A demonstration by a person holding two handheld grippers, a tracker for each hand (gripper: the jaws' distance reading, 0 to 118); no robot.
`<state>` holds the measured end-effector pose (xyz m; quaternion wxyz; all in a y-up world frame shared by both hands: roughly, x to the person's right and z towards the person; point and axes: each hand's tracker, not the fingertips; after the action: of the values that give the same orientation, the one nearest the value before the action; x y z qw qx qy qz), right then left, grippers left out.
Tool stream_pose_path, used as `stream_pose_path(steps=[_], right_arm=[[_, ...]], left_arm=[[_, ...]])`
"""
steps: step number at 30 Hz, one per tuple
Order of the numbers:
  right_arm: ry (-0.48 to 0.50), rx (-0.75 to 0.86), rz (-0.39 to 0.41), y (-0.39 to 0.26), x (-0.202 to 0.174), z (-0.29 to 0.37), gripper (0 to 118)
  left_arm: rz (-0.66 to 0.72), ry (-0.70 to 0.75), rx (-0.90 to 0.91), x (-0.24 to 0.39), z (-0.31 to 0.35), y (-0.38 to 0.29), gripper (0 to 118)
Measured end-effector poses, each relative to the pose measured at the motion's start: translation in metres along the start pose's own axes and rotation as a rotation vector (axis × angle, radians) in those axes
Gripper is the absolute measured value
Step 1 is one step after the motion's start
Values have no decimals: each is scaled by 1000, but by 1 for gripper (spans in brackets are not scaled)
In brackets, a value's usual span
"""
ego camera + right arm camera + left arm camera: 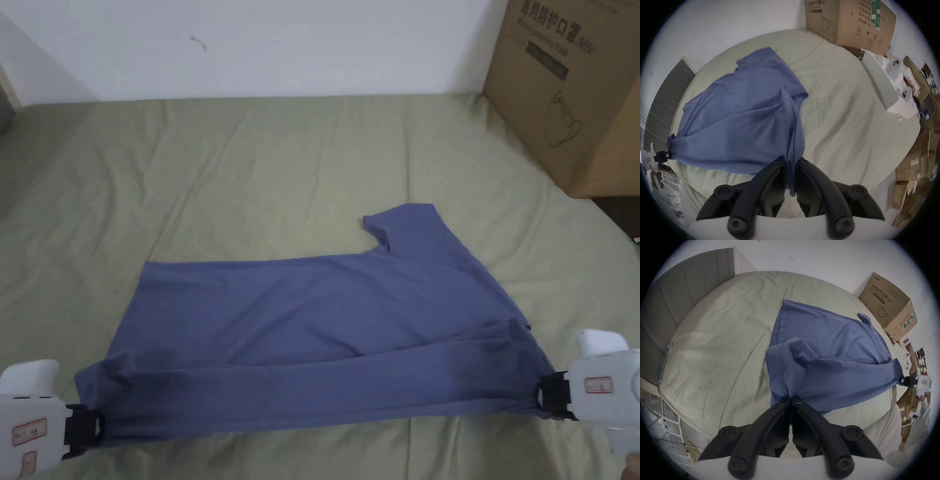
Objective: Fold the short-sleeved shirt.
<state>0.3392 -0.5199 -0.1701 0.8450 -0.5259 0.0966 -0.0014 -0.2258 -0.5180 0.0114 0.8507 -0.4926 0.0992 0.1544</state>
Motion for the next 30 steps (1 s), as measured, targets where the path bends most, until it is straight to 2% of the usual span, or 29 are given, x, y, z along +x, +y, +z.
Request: stream_pose_path(steps=[2,5,6,7,10,11,12,13,14,15,20,21,23,24,25,26,29,30], right_arm=[[-3,11,24,-9,-11,21,11],[-17,0,45,-15,2,29,11],[-21,-11,45,-25,1,28,11],[-21,-29,42,-24,17,19,11],[-6,-68,0,-50,18,3,12],[17,-61,-4,-51,27,-4,17],[10,-63,-1,-55,25,-5,32],[-43,-77,13,-57,22,-4,61],[-88,-81,36,-56,19,-1,70],[-102,-69,55,-53,23,1,70],[-84,53,93,-26,23,39,70],[-67,83,90,-19,19,48,70],[-17,137,77,-5,12,60,65],[-2,159,70,1,7,63,52],[14,176,66,7,1,67,15],[21,178,72,12,-6,67,0],[60,184,28,24,-14,53,0],[112,147,30,29,-17,44,0]], left_arm=[[-17,3,-6,-2,9,-6,0],[-18,5,-25,-5,18,-22,0],[-25,4,-34,-4,18,-31,0],[-34,12,-52,-3,17,-38,0],[-40,27,-83,0,2,-56,2],[-35,27,-89,-1,-1,-60,10],[-18,31,-88,-2,-2,-63,27],[-12,64,-103,-5,-7,-62,63],[-24,95,-112,-7,-6,-60,88],[-26,91,-98,-9,-2,-60,99],[37,22,58,-4,41,-36,95],[42,2,94,2,50,-28,89],[32,-32,149,14,58,-14,49],[16,-47,166,20,60,-9,27],[-6,-44,169,29,57,-2,3],[-21,-38,171,37,52,3,0],[-40,-10,158,54,27,14,0],[-47,-25,142,58,18,18,0]])
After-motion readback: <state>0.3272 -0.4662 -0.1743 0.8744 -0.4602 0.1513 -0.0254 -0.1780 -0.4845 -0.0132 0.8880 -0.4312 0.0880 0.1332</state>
